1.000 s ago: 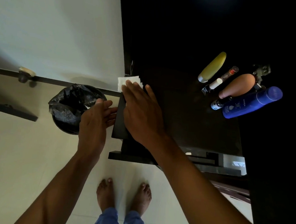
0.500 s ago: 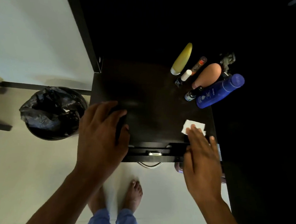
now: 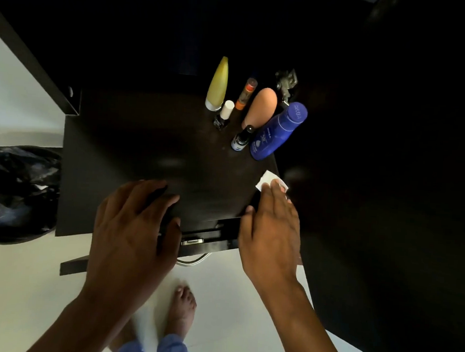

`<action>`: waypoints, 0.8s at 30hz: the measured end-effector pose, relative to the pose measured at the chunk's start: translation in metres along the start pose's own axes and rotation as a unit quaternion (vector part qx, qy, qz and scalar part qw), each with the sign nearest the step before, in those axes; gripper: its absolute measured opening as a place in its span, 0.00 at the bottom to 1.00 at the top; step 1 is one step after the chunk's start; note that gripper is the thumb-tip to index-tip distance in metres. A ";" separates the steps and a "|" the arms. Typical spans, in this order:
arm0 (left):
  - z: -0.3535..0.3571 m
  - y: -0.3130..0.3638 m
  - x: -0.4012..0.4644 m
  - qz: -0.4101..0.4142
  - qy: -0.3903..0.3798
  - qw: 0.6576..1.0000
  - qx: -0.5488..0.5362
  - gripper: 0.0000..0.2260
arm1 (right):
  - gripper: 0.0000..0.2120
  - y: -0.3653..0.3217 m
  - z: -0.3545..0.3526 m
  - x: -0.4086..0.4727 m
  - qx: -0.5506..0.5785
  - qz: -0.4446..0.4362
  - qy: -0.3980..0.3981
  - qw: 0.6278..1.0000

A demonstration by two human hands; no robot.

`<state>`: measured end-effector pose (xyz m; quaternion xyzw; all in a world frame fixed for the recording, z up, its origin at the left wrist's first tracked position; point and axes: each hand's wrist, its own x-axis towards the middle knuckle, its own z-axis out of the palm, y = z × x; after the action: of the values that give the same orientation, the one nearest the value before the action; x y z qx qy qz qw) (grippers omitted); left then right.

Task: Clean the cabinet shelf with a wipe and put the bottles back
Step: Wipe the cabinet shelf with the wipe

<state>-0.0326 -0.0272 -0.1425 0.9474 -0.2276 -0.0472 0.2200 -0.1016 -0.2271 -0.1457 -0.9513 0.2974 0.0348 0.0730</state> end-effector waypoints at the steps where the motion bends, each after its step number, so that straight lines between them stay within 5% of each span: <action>1: 0.000 0.000 0.001 0.000 0.002 1.000 0.000 0.20 | 0.30 -0.002 -0.001 0.006 -0.003 -0.003 -0.001 1.000; 7: -0.001 -0.002 0.005 -0.005 0.012 1.000 -0.011 0.20 | 0.30 -0.007 -0.002 0.017 -0.033 -0.005 -0.007 0.999; 15: -0.024 -0.053 -0.004 -0.067 0.144 0.986 -0.041 0.19 | 0.29 -0.005 -0.003 -0.024 -0.056 0.002 0.017 0.998; 20: -0.024 -0.076 -0.007 -0.163 0.159 0.962 -0.150 0.17 | 0.28 -0.064 0.002 -0.053 0.034 -0.097 0.013 0.995; 24: -0.025 -0.085 -0.004 -0.255 0.150 0.906 -0.303 0.15 | 0.30 -0.119 0.019 -0.086 0.056 -0.230 -0.033 0.971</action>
<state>0.0032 0.0520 -0.1575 0.8570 0.0822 -0.0259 0.5081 -0.1048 -0.0793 -0.1410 -0.9869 0.0697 0.0320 0.1422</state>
